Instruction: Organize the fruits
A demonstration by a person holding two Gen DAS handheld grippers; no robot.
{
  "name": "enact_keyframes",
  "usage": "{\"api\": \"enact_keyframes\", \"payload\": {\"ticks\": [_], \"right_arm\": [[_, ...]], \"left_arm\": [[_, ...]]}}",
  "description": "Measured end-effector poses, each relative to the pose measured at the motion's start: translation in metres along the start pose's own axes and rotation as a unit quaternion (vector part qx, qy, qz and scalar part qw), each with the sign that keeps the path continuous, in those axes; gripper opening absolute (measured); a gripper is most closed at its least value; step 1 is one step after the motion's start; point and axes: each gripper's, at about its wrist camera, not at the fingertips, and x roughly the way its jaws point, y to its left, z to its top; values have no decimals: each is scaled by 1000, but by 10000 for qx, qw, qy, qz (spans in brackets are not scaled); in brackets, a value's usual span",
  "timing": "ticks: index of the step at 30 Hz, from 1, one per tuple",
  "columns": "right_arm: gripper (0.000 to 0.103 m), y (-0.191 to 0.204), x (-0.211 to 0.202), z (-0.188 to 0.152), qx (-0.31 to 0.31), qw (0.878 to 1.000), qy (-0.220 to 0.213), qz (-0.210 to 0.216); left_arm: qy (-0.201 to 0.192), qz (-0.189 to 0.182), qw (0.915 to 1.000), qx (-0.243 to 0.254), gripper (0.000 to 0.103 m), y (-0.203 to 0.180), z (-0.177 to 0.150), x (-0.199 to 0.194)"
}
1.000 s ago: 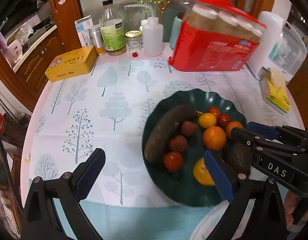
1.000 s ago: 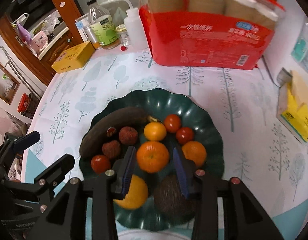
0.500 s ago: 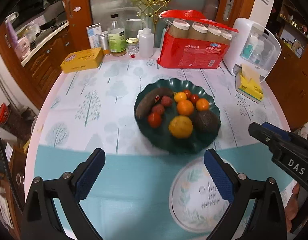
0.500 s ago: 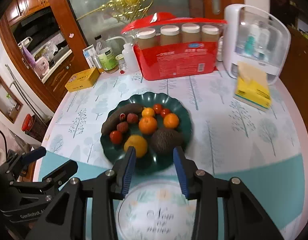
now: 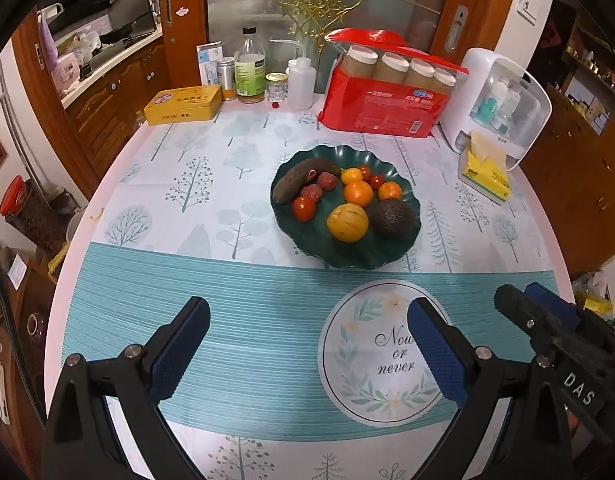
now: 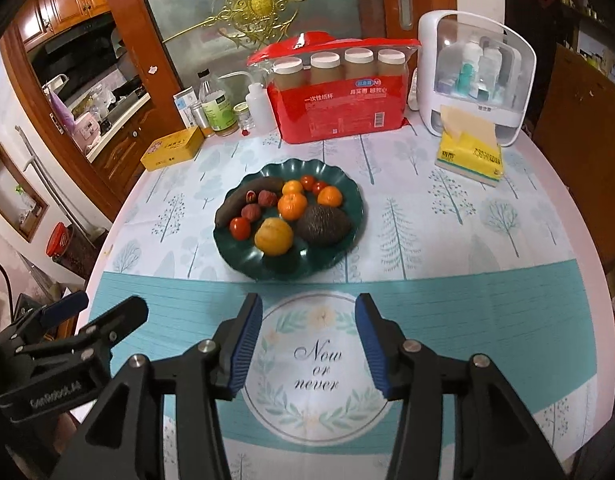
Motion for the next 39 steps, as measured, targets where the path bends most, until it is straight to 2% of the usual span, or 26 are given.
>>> {"api": "enact_keyframes", "payload": {"ticks": [13,20,39], "right_arm": [[49,6,-11,3,-78,9997,-160,-172],[49,3,-13,4,-171,9991,-239,-301],[49,-7,-17,-3,-116,9992,-232,-314]], "left_arm": [[-94,172,9997,174,98,-15,6,-7],[-63,166,9996,199,98,-20,7,-6],[-6,123,9994,325,98,-28,0,-11]]}}
